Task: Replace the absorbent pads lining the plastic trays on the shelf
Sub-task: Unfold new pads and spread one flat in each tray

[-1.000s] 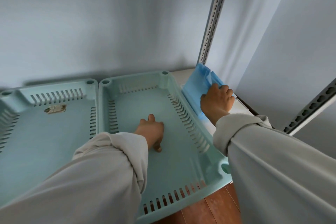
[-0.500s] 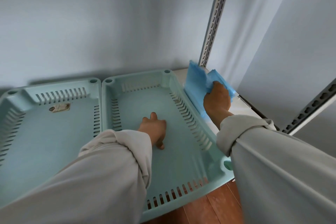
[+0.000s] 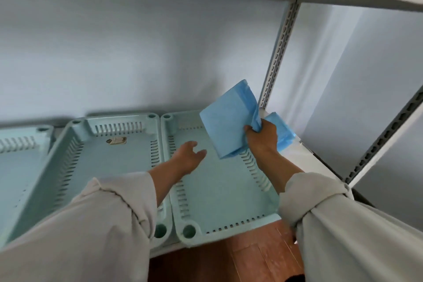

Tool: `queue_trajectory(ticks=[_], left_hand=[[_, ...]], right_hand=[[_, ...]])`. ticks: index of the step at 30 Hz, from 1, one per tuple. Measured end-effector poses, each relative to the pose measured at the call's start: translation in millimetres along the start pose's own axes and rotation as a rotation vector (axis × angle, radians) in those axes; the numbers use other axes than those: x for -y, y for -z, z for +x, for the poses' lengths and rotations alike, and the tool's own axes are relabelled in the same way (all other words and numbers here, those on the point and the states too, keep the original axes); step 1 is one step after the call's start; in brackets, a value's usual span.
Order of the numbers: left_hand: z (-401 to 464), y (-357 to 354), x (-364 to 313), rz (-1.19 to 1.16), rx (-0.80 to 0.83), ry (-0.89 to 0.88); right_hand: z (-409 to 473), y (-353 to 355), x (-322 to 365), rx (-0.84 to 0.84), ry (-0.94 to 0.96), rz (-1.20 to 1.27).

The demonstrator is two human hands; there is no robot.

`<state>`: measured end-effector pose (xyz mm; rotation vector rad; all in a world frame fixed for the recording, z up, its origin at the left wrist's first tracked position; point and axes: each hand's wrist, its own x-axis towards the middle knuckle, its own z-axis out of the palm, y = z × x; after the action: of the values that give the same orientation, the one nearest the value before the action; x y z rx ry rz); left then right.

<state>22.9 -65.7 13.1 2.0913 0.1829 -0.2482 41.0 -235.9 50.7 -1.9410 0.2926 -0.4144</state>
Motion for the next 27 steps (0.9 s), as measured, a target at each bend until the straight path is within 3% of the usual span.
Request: queue_trajectory(ticks=[3, 8, 13, 15, 18, 20, 22, 24, 25, 27], left_hand=[[-18, 22, -8, -0.32, -0.02, 0.037], [-37, 45, -5, -0.562, -0.051, 0.109], [-36, 58, 6, -0.522, -0.173, 0.063], [-35, 59, 11, -0.398, -0.209, 0.024], [-35, 56, 15, 0.054, -0.351, -0.065], [-37, 50, 10, 0.187, -0.429, -0.231], [-38, 42, -2, -0.003, -0.239, -0.327], [-41, 34, -17, -0.272, -0.012, -0.3], [-41, 32, -21, -0.382, 0.043, -0.279], [-37, 32, -22, -0.524, -0.027, -0.254]], right_hand=[[-28, -10, 4, 0.103, -0.042, 0.082], [-63, -23, 13, 0.262, -0.08, 0.3], [-76, -30, -2, 0.356, -0.208, 0.504], [-81, -32, -8, 0.389, -0.208, 0.53], [-81, -35, -5, 0.405, -0.075, 0.477], [-79, -36, -1, 0.366, 0.085, 0.401], [-77, -40, -1, 0.304, 0.303, 0.196], [-81, -45, 1, 0.304, 0.454, -0.007], [-84, -47, 1, 0.334, 0.501, -0.037], [-87, -48, 5, 0.45, 0.494, 0.058]])
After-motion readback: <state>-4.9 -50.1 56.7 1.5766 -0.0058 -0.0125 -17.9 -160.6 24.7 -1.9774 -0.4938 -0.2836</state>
